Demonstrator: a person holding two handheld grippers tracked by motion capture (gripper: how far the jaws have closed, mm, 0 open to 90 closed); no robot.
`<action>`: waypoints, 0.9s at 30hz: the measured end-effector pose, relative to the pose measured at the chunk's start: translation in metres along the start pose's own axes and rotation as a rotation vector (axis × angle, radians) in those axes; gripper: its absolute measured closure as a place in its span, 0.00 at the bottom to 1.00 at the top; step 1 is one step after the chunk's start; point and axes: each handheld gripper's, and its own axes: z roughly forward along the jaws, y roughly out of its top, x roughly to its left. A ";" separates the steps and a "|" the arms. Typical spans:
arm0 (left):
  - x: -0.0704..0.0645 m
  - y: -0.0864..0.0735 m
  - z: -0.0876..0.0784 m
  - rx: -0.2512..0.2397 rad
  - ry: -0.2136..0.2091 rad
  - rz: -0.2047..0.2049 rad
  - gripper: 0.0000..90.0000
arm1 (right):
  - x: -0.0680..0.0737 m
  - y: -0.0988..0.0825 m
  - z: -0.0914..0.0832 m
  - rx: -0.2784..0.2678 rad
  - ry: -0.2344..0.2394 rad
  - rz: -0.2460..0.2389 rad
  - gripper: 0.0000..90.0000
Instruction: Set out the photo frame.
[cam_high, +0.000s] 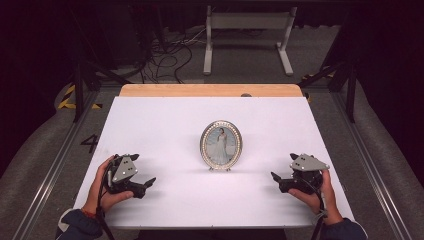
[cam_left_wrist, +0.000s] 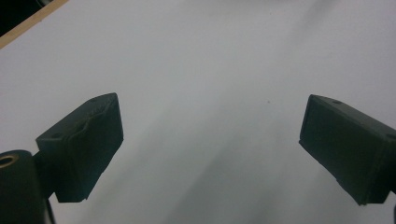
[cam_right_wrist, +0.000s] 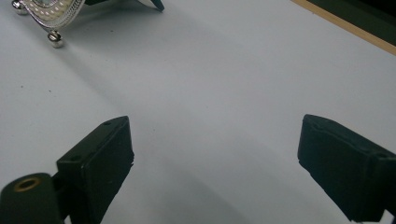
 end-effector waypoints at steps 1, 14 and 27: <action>0.000 -0.002 -0.001 0.002 0.002 -0.002 0.07 | -0.001 -0.001 -0.001 0.002 -0.003 0.003 0.12; 0.013 -0.038 -0.031 -0.026 0.053 -0.131 0.08 | -0.017 -0.018 -0.017 -0.006 -0.040 0.063 0.11; 0.027 -0.058 -0.042 -0.062 0.075 -0.242 0.08 | -0.029 -0.047 -0.028 0.008 -0.058 0.144 0.11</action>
